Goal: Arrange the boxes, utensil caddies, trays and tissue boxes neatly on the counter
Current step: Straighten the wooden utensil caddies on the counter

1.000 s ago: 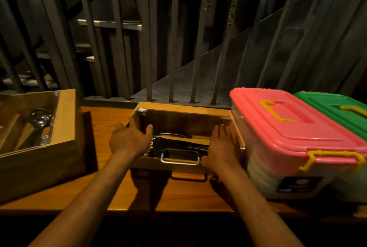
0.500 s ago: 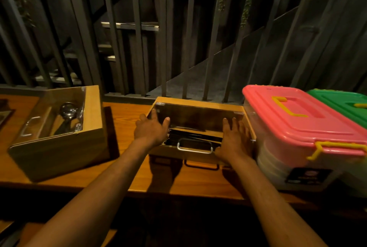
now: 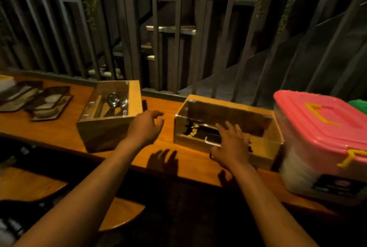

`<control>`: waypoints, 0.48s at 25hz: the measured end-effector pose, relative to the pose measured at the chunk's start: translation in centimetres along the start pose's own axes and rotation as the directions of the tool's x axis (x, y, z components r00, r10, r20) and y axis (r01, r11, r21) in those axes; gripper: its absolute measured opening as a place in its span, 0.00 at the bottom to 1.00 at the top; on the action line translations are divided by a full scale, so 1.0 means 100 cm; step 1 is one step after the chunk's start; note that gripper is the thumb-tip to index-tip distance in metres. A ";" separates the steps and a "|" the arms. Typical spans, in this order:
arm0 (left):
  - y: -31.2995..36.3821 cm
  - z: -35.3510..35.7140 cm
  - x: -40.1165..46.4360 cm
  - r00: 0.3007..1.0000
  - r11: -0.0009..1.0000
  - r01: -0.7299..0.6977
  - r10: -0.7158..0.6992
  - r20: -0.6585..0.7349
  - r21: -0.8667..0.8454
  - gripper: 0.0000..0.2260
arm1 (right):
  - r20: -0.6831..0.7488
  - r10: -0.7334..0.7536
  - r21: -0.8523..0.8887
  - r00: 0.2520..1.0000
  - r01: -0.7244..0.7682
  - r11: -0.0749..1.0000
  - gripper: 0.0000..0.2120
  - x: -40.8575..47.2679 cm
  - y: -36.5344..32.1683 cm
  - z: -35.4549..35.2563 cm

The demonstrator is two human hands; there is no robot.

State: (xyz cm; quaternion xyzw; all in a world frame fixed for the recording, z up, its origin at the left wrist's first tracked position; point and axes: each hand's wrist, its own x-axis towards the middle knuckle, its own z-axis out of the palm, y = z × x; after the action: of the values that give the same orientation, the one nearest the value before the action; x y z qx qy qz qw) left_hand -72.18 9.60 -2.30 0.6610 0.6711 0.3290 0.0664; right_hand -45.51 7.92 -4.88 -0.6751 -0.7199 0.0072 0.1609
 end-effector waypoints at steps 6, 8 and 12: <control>-0.091 -0.044 0.005 0.990 0.979 -0.001 0.030 -0.138 0.202 0.14 | -0.043 -0.317 0.133 0.947 0.320 0.938 0.32 0.012 -0.134 0.030; -0.130 -0.062 0.015 0.986 0.973 0.001 0.038 -0.163 0.231 0.13 | -0.085 -0.317 0.203 0.945 0.328 0.923 0.29 0.027 -0.177 0.036; -0.211 -0.106 0.040 0.979 0.974 0.119 -0.082 -0.189 0.192 0.14 | -0.080 -0.290 0.260 0.954 0.301 0.918 0.24 0.057 -0.286 0.069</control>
State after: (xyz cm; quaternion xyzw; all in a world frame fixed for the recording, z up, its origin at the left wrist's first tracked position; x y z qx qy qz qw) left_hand -96.01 11.47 -3.86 0.5971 0.7370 0.3135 -0.0454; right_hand -75.13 12.34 -3.68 -0.5305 -0.8026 0.0670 0.2645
